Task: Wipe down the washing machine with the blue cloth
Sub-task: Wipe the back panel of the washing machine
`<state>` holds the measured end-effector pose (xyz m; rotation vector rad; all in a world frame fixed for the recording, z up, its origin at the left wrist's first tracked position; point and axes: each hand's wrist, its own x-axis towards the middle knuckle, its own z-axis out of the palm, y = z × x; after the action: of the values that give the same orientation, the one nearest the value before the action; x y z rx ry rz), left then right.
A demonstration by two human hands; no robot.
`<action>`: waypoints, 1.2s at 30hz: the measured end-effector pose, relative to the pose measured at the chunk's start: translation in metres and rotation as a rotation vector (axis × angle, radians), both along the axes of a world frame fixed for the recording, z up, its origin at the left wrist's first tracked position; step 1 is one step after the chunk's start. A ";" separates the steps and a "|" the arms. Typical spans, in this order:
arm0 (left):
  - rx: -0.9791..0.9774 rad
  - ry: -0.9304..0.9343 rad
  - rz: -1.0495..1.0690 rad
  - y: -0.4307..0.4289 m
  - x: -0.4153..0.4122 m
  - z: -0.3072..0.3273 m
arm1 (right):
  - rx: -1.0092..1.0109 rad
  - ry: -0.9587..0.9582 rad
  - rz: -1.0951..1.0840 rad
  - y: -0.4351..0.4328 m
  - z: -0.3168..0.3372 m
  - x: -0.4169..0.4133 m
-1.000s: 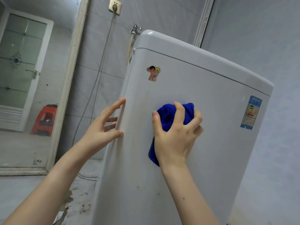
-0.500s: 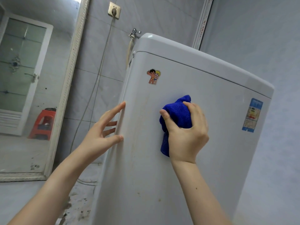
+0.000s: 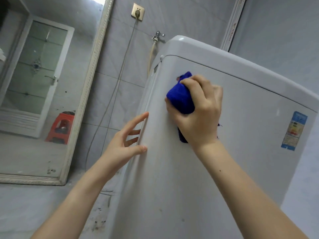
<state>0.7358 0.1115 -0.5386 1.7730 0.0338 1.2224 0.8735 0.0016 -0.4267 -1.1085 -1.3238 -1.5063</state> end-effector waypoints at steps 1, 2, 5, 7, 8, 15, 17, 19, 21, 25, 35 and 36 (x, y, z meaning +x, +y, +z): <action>-0.006 0.001 -0.019 0.001 0.000 -0.001 | -0.074 -0.063 0.005 -0.005 -0.026 0.005; -0.014 0.003 -0.041 0.003 -0.001 -0.001 | -0.176 -0.155 0.010 -0.013 -0.060 0.010; -0.033 0.009 -0.097 0.008 -0.002 -0.004 | -0.534 -0.565 -0.024 -0.044 -0.148 0.031; -0.041 0.015 -0.120 0.010 -0.003 -0.005 | -0.613 -0.649 -0.048 -0.059 -0.150 0.044; -0.045 0.019 -0.132 0.011 -0.003 -0.005 | -0.590 -0.589 -0.050 -0.061 -0.134 0.047; -0.082 0.009 -0.190 0.023 0.000 -0.011 | -0.044 -0.043 0.029 -0.006 0.037 -0.002; -0.079 0.005 -0.198 0.025 0.001 -0.013 | -0.071 -0.117 0.016 0.006 0.021 -0.010; -0.065 0.005 -0.201 0.026 0.001 -0.015 | -0.206 -0.273 0.019 0.002 -0.034 -0.002; -0.072 -0.007 -0.201 0.026 0.000 -0.018 | -0.438 -0.477 0.029 -0.016 -0.097 0.011; -0.060 0.011 -0.186 0.025 -0.003 -0.022 | -0.679 -0.706 -0.037 -0.051 -0.149 0.034; 0.009 0.044 -0.164 0.028 -0.002 -0.028 | 0.016 -0.063 0.060 -0.005 -0.061 0.009; 0.016 0.044 -0.163 0.029 -0.002 -0.029 | -0.042 -0.102 0.067 -0.005 -0.103 0.012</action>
<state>0.7337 0.1406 -0.5677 1.7797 -0.0936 1.0698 0.8856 -0.0037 -0.5299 -1.0154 -1.4539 -1.5085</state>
